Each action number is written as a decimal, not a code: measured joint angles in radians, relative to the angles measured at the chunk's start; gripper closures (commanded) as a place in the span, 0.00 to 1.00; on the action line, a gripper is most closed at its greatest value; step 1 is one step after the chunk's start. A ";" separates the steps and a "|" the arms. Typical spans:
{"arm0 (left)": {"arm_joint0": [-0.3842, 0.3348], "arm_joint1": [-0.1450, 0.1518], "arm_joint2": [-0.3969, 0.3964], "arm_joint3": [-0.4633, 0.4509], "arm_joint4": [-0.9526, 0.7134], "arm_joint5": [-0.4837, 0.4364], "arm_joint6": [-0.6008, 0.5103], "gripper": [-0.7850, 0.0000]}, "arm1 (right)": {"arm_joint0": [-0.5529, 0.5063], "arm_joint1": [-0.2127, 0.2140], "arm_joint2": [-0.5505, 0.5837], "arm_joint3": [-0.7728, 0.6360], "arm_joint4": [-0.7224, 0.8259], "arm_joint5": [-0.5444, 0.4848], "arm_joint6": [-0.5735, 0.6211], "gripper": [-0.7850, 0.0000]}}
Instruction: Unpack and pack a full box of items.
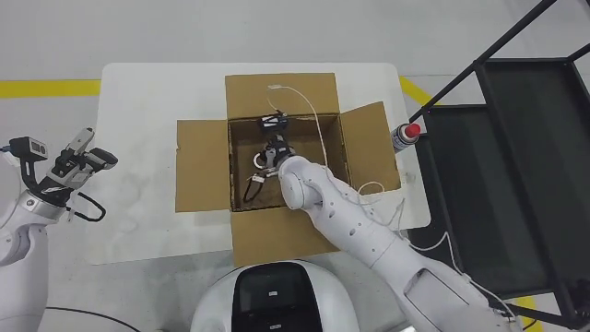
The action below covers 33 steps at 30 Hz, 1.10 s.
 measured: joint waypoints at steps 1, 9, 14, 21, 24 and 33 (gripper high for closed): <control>0.000 0.000 0.000 0.000 0.000 0.000 0.000 0.00 | -0.017 0.006 0.015 -0.033 -0.001 -0.017 0.008 1.00; 0.000 0.000 0.000 0.000 0.000 0.000 0.000 0.00 | -0.155 0.056 0.151 -0.272 0.022 -0.238 0.056 1.00; 0.000 0.000 0.000 0.000 0.000 0.000 0.000 0.00 | -0.218 0.076 0.220 -0.379 0.065 -0.363 0.067 1.00; 0.000 0.000 0.000 0.000 0.000 0.000 0.000 0.00 | -0.279 0.089 0.266 -0.464 0.083 -0.447 0.015 1.00; 0.000 0.000 0.000 0.000 0.000 0.000 0.000 0.00 | -0.278 0.089 0.266 -0.462 0.082 -0.445 0.017 1.00; 0.000 0.000 0.000 0.000 0.000 0.000 0.000 0.00 | -0.278 0.089 0.266 -0.462 0.082 -0.445 0.017 1.00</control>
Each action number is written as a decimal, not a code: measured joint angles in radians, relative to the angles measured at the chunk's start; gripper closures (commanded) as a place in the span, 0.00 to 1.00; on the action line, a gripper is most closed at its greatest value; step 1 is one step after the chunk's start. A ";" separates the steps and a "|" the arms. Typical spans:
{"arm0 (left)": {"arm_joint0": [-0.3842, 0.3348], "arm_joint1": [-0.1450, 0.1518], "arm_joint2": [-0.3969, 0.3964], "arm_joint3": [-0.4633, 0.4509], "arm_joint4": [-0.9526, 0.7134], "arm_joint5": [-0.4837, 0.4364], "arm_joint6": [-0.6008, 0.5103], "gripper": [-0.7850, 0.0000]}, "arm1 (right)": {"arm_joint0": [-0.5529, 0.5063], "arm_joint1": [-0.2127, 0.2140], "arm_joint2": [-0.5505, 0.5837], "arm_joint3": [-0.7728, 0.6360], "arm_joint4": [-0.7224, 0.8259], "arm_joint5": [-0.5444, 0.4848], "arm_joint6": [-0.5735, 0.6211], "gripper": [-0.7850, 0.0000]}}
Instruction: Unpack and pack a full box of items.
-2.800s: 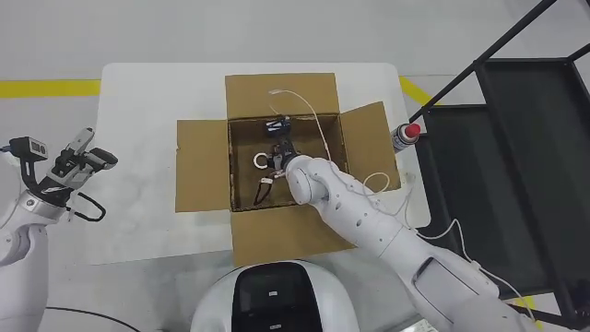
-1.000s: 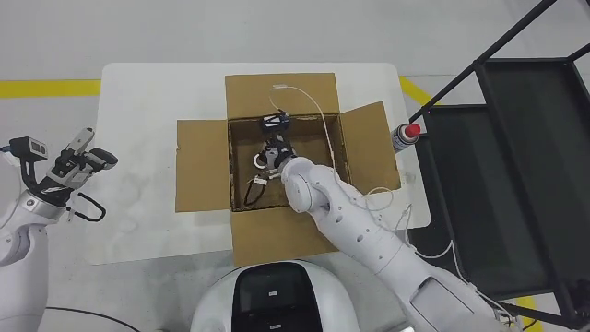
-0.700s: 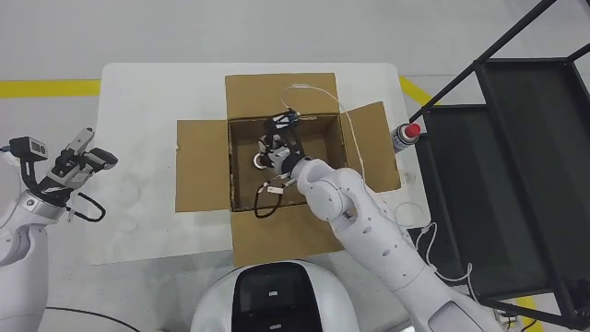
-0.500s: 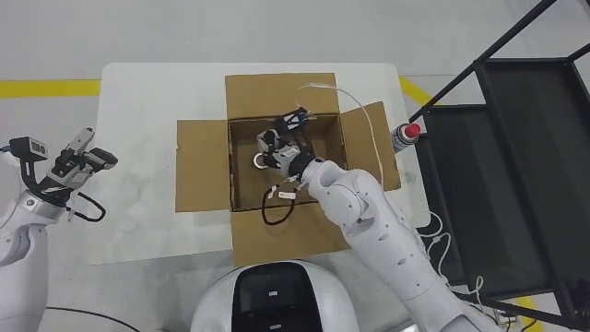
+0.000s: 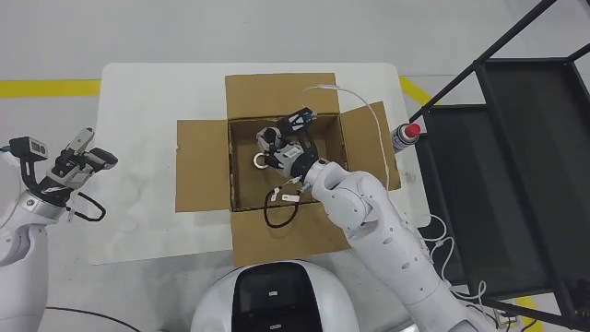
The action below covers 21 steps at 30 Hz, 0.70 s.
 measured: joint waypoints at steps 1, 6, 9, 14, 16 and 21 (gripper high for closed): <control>0.000 0.000 0.000 0.000 0.000 0.000 0.000 0.00 | 0.000 0.000 0.000 0.000 0.000 0.000 0.000 1.00; 0.000 0.000 0.000 0.000 0.000 0.000 0.000 0.00 | 0.000 0.000 0.000 0.000 0.000 0.000 0.000 1.00; 0.000 0.000 0.000 0.000 0.000 0.000 0.000 0.00 | 0.000 0.000 0.000 0.000 0.000 0.000 0.000 1.00; 0.000 0.000 0.000 0.000 0.000 0.000 0.000 0.00 | 0.000 0.000 0.000 0.000 0.000 0.000 0.000 1.00; 0.000 0.000 0.000 0.000 0.000 0.000 0.000 0.00 | 0.000 0.000 0.000 0.000 0.000 0.000 0.000 1.00; 0.000 0.000 0.000 0.000 0.000 0.000 0.000 0.00 | -0.010 0.001 0.010 -0.013 0.024 -0.014 -0.014 1.00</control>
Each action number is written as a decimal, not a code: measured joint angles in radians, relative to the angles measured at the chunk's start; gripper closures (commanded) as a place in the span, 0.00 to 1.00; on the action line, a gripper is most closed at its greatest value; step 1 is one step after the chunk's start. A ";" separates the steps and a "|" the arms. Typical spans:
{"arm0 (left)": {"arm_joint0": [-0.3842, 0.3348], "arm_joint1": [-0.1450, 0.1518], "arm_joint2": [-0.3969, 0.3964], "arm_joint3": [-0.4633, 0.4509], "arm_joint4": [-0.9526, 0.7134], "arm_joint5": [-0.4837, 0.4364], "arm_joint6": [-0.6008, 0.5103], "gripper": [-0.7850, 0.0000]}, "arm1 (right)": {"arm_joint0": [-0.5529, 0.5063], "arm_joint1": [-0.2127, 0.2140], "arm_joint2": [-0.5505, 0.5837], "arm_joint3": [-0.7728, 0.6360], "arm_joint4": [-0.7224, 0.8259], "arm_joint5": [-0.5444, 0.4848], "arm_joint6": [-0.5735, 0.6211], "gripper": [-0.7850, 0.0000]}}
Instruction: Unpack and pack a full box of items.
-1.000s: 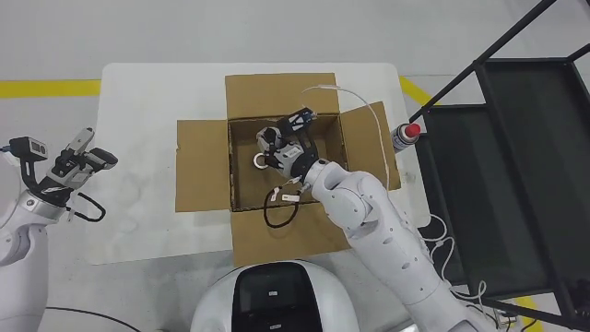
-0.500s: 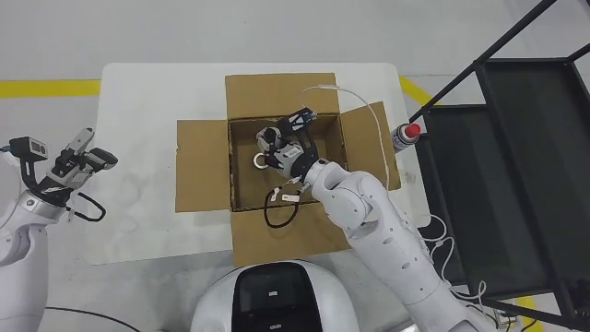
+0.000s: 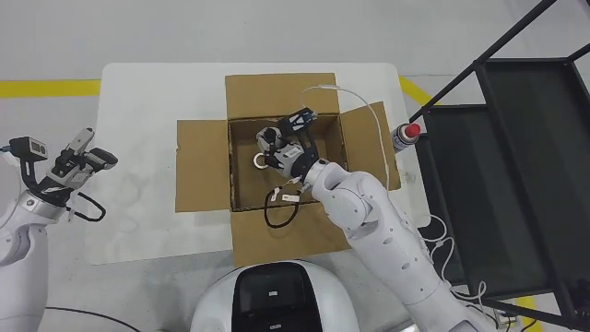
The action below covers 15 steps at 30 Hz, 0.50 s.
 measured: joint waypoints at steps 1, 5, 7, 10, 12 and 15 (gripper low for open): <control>0.000 0.000 0.000 0.000 0.000 0.000 0.000 0.00 | -0.005 0.002 0.010 -0.010 0.019 -0.015 0.000 1.00; 0.000 0.000 0.000 0.000 0.000 0.000 0.000 0.00 | -0.038 0.017 0.093 -0.078 0.121 -0.111 0.023 1.00; 0.000 0.000 0.000 0.000 0.000 0.000 0.000 0.00 | -0.066 0.028 0.159 -0.120 0.165 -0.151 0.048 1.00; 0.000 0.000 0.000 0.000 0.000 0.000 0.000 0.00 | -0.114 0.045 0.259 -0.182 0.215 -0.194 0.097 1.00; 0.000 0.000 0.000 0.000 0.000 0.000 0.000 0.00 | -0.151 0.055 0.334 -0.220 0.265 -0.219 0.106 1.00; 0.000 0.000 0.000 0.000 0.000 0.000 0.000 0.00 | -0.204 0.067 0.440 -0.256 0.297 -0.239 0.092 1.00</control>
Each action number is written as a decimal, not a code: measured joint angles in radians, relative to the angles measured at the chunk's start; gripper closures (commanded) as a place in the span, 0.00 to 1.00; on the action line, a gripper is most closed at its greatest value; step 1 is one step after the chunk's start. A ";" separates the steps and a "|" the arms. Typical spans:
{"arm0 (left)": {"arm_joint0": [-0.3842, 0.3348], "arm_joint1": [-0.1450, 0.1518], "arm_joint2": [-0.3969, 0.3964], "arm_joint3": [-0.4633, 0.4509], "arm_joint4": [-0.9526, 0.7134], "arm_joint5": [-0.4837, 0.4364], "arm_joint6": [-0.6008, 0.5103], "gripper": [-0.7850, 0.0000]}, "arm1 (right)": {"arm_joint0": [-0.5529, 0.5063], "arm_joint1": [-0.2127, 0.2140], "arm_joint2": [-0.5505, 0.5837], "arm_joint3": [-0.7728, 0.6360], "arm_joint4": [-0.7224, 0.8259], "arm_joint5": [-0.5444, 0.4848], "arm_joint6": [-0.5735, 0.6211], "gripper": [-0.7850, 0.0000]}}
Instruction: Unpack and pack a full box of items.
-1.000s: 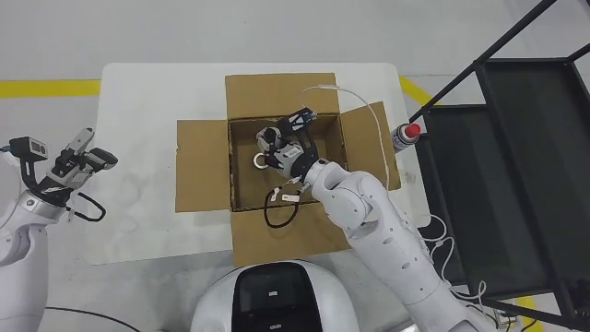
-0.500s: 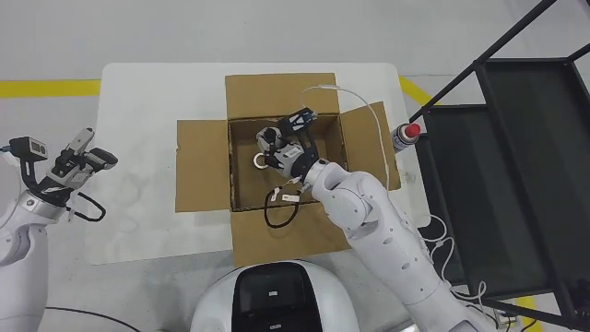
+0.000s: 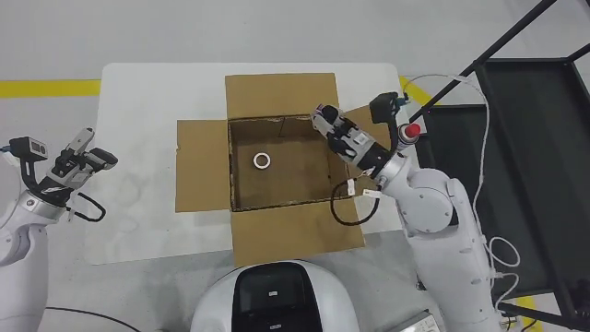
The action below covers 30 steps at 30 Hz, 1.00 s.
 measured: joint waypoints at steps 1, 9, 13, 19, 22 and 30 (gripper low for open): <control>0.000 0.000 0.000 0.000 0.000 0.000 0.000 0.00 | -0.016 0.003 0.028 -0.009 0.008 -0.004 -0.007 1.00; 0.000 0.000 0.000 0.000 0.000 0.000 0.000 0.00 | -0.145 0.018 0.205 -0.043 0.121 -0.063 -0.054 1.00; 0.000 0.000 0.000 0.000 0.000 0.000 0.000 0.00 | -0.144 0.017 0.205 -0.042 0.121 -0.063 -0.054 1.00; 0.000 0.000 0.000 0.000 0.000 0.000 0.000 0.00 | -0.144 0.017 0.204 -0.042 0.120 -0.062 -0.054 1.00; 0.000 0.000 0.000 0.000 0.000 0.000 0.000 0.00 | -0.144 0.017 0.204 -0.042 0.120 -0.062 -0.054 1.00; 0.000 0.000 0.000 0.000 0.000 0.000 0.000 0.00 | -0.162 0.023 0.240 -0.050 0.114 -0.079 -0.045 1.00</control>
